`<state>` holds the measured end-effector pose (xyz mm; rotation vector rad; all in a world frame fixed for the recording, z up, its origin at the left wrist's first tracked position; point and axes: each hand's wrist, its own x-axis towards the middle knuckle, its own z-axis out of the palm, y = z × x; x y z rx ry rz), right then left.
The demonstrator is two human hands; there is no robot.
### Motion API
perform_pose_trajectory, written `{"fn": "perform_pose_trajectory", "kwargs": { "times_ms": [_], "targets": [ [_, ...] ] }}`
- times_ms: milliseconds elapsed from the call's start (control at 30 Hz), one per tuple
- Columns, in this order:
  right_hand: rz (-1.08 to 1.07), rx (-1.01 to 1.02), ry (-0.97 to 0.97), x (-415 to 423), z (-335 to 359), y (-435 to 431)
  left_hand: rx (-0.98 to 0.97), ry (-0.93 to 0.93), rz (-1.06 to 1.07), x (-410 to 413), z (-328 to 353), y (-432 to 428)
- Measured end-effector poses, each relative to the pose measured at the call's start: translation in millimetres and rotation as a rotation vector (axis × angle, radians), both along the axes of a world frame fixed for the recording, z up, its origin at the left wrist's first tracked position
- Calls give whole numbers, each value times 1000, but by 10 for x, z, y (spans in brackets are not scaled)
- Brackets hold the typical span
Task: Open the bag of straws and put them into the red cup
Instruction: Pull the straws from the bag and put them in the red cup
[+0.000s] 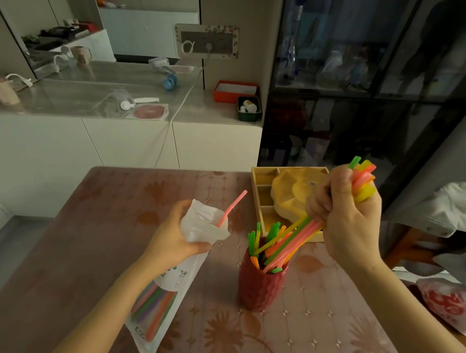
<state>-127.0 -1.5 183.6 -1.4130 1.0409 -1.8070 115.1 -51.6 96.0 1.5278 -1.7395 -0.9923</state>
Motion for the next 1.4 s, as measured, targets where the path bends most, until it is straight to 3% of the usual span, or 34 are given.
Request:
{"fn": "perform_pose_trajectory", "kwargs": {
  "times_ms": [500, 833, 1400],
  "targets": [
    [165, 146, 59, 464, 280, -463, -15, -32, -30, -63, 35, -52],
    [-188, 20, 13, 363, 6, -74, -7, -24, -37, -86, 34, -60],
    [-153, 93, 85, 284, 94, -264, -6, -39, -58, -150, 52, -96]
  ]
}}
